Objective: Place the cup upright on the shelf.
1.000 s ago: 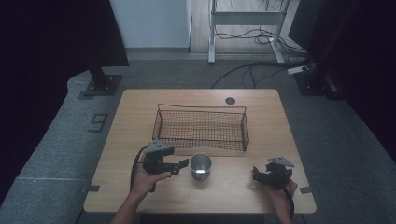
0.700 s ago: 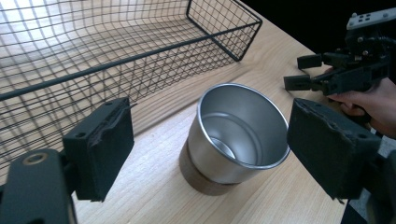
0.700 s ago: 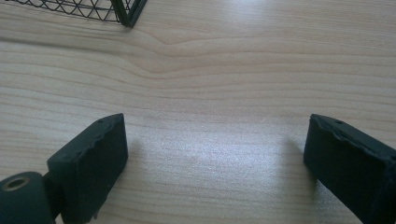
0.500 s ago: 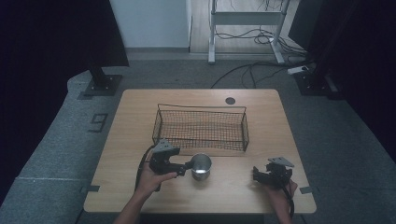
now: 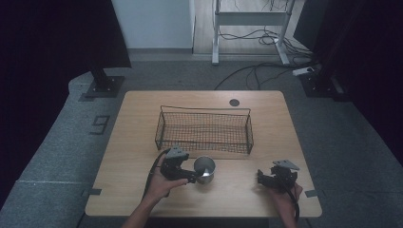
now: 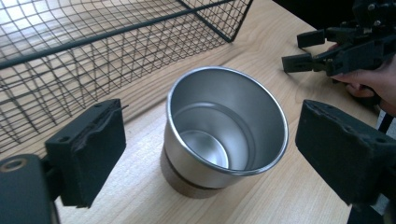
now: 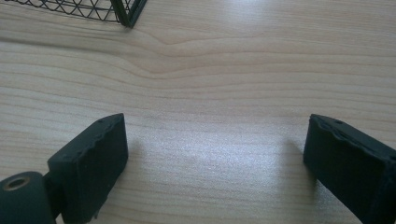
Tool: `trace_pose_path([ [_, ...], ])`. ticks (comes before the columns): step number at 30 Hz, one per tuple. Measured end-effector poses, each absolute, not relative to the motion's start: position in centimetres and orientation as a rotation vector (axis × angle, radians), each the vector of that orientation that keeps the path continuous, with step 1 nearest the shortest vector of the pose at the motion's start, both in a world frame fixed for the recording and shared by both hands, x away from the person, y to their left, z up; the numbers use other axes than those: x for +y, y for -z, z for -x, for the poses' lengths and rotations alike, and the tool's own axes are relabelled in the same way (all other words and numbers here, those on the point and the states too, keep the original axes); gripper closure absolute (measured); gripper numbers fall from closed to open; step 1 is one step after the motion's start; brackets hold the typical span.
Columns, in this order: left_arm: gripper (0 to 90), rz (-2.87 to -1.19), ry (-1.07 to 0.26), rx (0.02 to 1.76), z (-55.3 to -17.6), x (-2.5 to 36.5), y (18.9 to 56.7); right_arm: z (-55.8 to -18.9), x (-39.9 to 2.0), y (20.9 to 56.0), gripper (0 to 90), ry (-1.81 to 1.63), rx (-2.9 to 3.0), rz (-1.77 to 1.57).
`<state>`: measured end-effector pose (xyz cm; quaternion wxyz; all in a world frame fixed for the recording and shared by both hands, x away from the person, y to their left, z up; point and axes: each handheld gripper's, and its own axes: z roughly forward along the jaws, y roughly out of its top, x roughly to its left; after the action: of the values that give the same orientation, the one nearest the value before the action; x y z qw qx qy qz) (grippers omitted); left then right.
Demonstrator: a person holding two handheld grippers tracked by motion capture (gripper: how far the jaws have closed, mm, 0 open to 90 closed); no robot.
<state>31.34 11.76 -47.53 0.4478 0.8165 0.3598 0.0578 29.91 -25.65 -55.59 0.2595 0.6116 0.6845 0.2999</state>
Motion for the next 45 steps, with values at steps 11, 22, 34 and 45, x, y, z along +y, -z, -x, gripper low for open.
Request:
trace_pose_path([
  [11,4.5,-2.062,-0.14,0.847,-31.1,10.0,48.3,-29.9,-25.6,55.6,6.4,-0.812,1.854,-1.657],
  [22,0.5,-2.087,-0.157,0.838,-31.4,8.7,48.9,-29.9,-25.6,55.6,6.4,-0.813,1.855,-1.657],
  [34,1.6,-2.121,-0.187,0.853,-31.9,7.5,50.0,-29.9,-25.7,55.6,6.5,-0.813,1.855,-1.657],
  [45,13.1,-2.109,-0.227,0.871,-31.9,7.5,50.5,-29.9,-25.7,55.6,6.5,-0.813,1.855,-1.657],
])
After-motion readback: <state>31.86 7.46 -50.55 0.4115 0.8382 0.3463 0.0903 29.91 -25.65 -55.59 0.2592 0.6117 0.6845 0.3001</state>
